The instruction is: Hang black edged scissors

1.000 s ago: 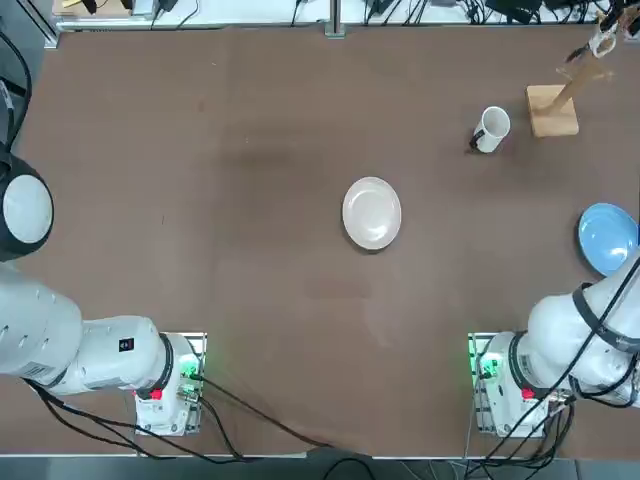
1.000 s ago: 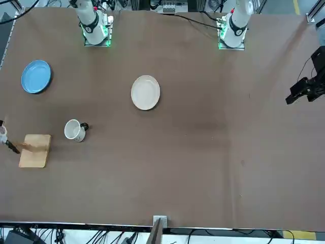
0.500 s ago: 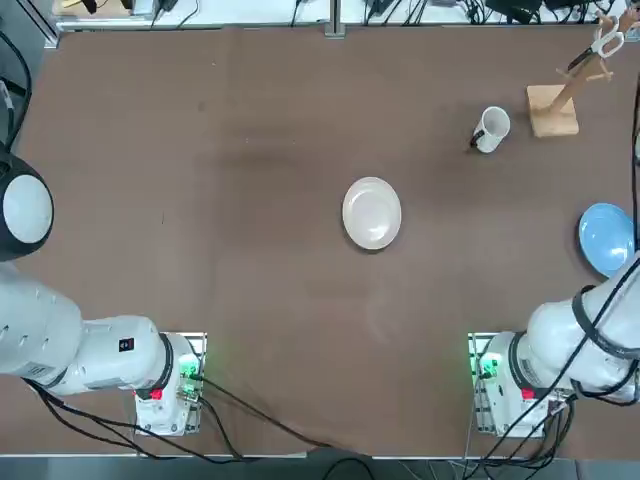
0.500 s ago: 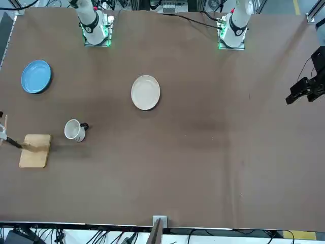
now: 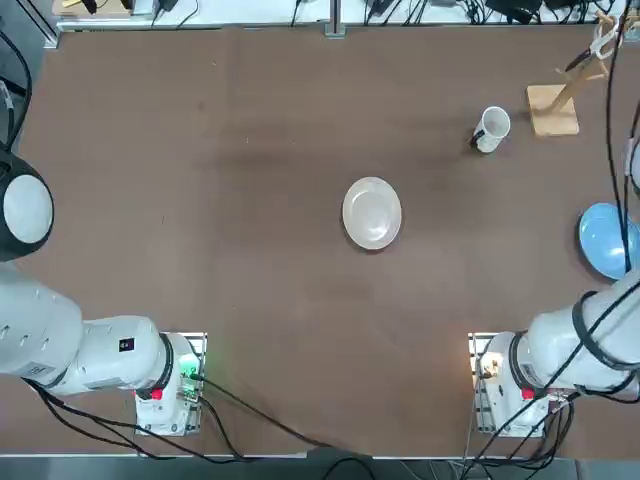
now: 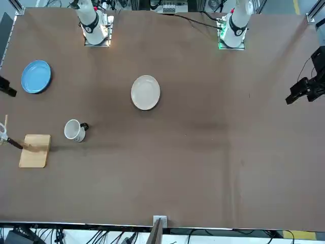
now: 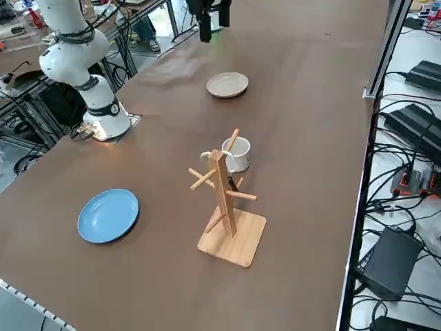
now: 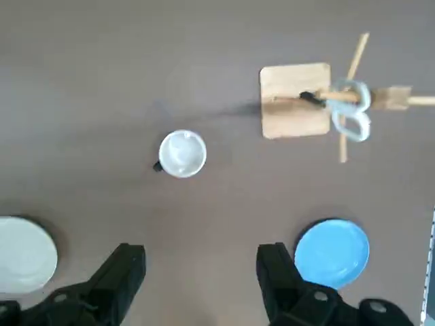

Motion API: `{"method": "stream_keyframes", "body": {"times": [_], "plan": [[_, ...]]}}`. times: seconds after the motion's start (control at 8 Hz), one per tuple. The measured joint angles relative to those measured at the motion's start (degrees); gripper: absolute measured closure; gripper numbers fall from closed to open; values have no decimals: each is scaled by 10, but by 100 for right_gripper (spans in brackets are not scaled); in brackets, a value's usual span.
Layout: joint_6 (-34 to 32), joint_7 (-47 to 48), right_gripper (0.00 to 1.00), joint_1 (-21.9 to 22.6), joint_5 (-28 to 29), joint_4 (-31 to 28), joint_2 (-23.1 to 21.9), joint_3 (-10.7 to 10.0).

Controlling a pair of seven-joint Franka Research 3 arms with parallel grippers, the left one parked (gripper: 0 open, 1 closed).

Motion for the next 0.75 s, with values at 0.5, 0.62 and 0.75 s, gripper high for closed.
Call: {"method": "stream_keyframes", "body": {"times": [0.5, 0.62, 0.75], "plan": [[33, 1, 0, 31, 34, -186, -125, -7], [37, 1, 0, 35, 43, -207, -142, -11], [40, 1, 0, 36, 45, -216, -150, -14]]}}
